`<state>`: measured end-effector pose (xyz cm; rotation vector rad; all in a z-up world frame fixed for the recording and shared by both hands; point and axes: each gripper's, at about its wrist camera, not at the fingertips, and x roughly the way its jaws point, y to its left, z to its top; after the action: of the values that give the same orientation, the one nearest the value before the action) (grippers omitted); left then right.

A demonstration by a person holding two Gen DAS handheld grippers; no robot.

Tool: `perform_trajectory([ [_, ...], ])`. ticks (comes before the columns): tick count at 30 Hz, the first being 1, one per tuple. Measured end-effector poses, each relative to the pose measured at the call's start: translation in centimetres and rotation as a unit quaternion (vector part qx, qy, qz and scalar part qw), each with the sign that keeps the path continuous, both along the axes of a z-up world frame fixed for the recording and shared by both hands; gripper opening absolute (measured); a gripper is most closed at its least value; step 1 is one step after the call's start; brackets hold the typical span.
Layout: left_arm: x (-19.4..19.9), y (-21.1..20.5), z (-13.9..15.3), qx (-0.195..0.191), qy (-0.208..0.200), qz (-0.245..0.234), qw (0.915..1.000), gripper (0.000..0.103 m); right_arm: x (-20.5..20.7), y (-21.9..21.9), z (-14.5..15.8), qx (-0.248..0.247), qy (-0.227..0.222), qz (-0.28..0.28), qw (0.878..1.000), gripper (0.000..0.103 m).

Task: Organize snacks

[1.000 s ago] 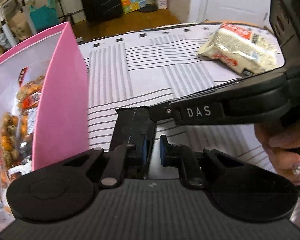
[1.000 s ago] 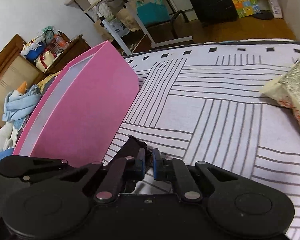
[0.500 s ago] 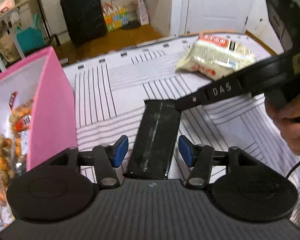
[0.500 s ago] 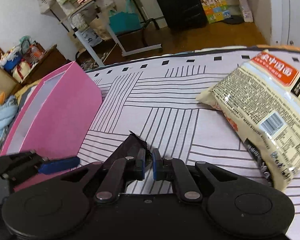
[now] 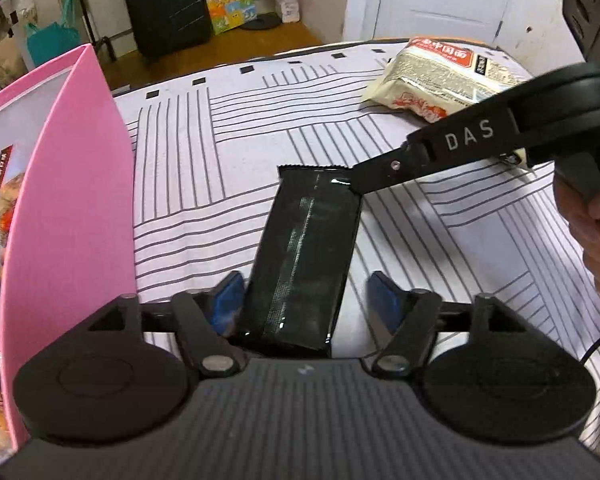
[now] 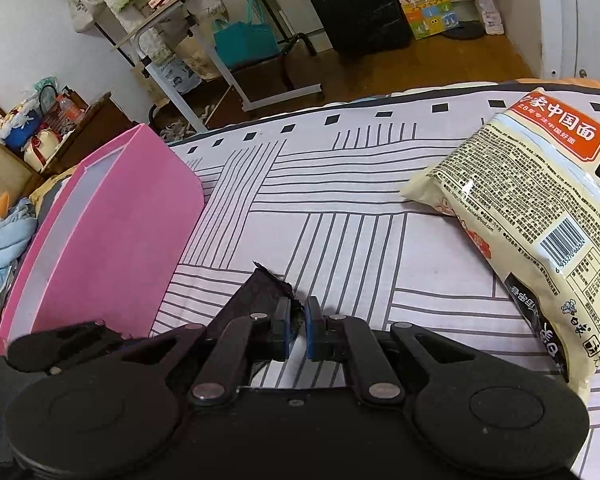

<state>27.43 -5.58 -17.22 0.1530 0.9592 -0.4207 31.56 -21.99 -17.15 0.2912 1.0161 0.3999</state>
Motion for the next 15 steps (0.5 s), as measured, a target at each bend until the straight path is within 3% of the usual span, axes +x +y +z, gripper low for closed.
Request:
perform_trajectory([
  [5,-0.3,-0.2,-0.2,0.009,-0.005,-0.011,0.9999,0.066,0.1,0.0,0.1,0.001,0.012,-0.002,1.000,0.016],
  [7,-0.1,0.1,0.0,0.010,-0.002,0.002,0.9999,0.050,0.2,-0.1,-0.1,0.003,0.027,-0.010,1.000,0.026],
  [9,0.2,0.5,0.1,-0.008,0.011,0.003,0.9999,0.049,0.3,-0.1,-0.3,0.015,0.048,-0.012,0.999,0.040],
  [13,0.4,0.9,0.4,-0.042,0.039,0.005,0.9983,0.049,0.3,1.4,-0.8,0.015,0.076,-0.005,0.997,0.049],
  [15,0.4,0.9,0.3,-0.050,0.046,0.009,0.9976,0.048,-0.1,2.5,-0.7,-0.003,0.068,0.003,0.998,0.060],
])
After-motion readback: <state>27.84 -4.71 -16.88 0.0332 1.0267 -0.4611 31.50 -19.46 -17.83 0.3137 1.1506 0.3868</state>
